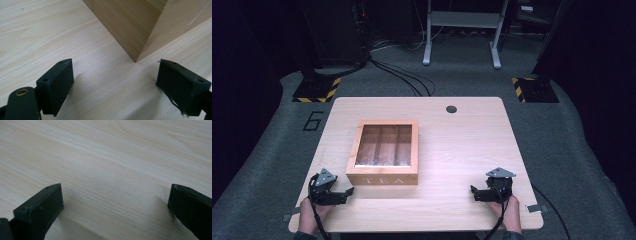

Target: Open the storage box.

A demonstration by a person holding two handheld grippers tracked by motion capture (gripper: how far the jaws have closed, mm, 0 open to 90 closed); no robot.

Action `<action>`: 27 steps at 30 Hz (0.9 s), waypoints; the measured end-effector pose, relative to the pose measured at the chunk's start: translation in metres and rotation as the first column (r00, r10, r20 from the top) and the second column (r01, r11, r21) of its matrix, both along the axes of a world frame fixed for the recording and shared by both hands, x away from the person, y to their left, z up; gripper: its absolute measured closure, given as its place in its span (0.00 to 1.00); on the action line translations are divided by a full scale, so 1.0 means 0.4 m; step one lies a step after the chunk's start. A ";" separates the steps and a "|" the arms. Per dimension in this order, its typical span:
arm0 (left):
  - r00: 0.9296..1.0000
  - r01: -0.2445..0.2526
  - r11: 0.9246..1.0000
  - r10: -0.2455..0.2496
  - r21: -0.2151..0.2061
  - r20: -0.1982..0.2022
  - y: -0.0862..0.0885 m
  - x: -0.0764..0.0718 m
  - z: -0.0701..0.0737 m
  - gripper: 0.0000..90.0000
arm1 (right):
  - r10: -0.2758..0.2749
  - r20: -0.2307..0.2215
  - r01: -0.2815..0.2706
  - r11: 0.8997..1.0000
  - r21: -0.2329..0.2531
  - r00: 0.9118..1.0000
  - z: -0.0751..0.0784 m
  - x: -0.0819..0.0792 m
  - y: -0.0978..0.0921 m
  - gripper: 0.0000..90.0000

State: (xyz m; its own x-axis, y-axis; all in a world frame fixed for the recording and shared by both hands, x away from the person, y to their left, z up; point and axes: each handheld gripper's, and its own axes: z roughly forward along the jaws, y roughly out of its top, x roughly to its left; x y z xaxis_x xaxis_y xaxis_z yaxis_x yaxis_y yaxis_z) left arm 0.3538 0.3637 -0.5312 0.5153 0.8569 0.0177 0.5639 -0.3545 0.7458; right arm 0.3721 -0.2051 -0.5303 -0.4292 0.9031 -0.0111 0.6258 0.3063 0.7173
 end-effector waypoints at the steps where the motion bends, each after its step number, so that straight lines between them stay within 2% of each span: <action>1: 1.000 0.000 1.000 0.000 0.000 0.000 0.000 0.000 0.000 0.15 | 0.000 0.000 0.000 1.000 0.000 1.000 0.000 0.000 0.000 0.00; 4: 1.000 0.000 1.000 0.000 0.001 0.000 0.000 0.000 0.000 0.15 | -0.035 -0.007 0.036 0.999 0.008 0.999 0.000 0.005 0.002 0.00; 10: 1.000 0.009 1.000 -0.009 -0.006 -0.007 -0.001 0.000 0.000 0.13 | -0.053 -0.005 0.053 0.999 0.010 0.999 0.001 0.008 0.006 0.00; 12: 1.000 0.017 1.000 -0.017 -0.025 -0.004 -0.001 -0.002 0.001 0.12 | -0.056 0.000 0.056 0.998 0.012 0.998 0.000 0.011 0.006 0.00; 15: 1.000 0.023 0.999 -0.023 -0.030 -0.007 -0.002 -0.005 0.002 0.13 | -0.066 -0.002 0.066 0.998 0.013 0.998 0.000 0.009 0.007 0.00; 18: 0.999 0.031 0.999 -0.031 -0.034 -0.009 0.000 -0.006 0.005 0.13 | -0.058 -0.001 0.058 0.998 0.010 0.998 0.000 0.010 0.006 0.00; 19: 0.999 0.034 0.998 -0.035 -0.052 -0.007 0.002 -0.007 0.007 0.13 | -0.056 -0.001 0.056 0.998 0.009 0.998 0.000 0.010 0.005 0.01; 21: 0.999 0.039 0.998 -0.039 -0.050 0.012 0.004 -0.008 0.015 0.15 | -0.055 0.002 0.055 0.998 0.010 0.998 0.001 0.009 0.005 0.02; 24: 0.999 0.038 0.997 -0.037 -0.073 0.017 0.004 -0.010 0.023 0.16 | -0.054 0.003 0.054 0.998 0.011 0.999 0.001 0.009 0.005 0.02; 27: 0.999 0.045 0.996 -0.043 -0.076 0.027 0.003 -0.011 0.035 0.16 | -0.054 0.004 0.054 0.998 0.011 0.999 0.001 0.009 0.005 0.02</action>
